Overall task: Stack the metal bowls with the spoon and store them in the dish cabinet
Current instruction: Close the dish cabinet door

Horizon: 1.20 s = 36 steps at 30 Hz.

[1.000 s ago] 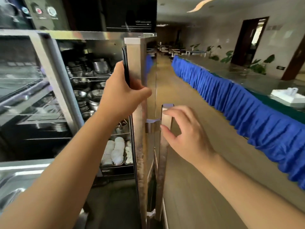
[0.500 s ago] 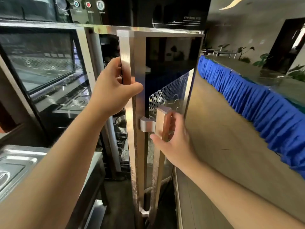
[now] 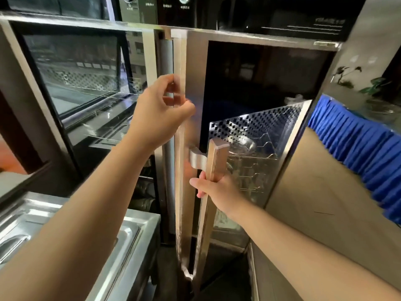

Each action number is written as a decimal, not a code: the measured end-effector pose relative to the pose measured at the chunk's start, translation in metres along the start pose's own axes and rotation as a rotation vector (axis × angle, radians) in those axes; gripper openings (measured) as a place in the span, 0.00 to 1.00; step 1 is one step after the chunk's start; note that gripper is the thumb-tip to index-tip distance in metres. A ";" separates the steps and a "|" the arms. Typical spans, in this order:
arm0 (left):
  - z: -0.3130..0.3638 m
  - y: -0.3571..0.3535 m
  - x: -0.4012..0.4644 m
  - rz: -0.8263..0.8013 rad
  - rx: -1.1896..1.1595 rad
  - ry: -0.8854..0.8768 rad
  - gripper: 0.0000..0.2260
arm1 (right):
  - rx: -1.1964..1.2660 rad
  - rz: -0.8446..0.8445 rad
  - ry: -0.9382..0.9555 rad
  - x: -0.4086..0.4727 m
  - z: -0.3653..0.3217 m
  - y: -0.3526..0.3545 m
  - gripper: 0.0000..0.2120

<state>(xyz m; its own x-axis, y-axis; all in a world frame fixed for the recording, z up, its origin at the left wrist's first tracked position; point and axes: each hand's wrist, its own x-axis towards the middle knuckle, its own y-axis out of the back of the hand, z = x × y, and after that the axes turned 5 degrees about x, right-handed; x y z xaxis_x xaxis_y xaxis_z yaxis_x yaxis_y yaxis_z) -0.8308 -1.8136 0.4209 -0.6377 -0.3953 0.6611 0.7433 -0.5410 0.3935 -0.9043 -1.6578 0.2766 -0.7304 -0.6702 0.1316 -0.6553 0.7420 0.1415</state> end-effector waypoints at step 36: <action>-0.329 -0.071 0.125 -0.049 0.963 0.191 0.34 | 0.094 0.278 0.154 0.316 0.043 -0.091 0.10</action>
<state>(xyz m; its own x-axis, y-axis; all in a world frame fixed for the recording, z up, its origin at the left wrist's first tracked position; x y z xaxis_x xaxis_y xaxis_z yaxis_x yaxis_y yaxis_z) -1.0294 -2.0688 0.2652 -0.6315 -0.5477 0.5489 0.5077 0.2430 0.8266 -1.0842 -1.9361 0.2632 -0.8509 -0.4308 0.3006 -0.4547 0.8906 -0.0110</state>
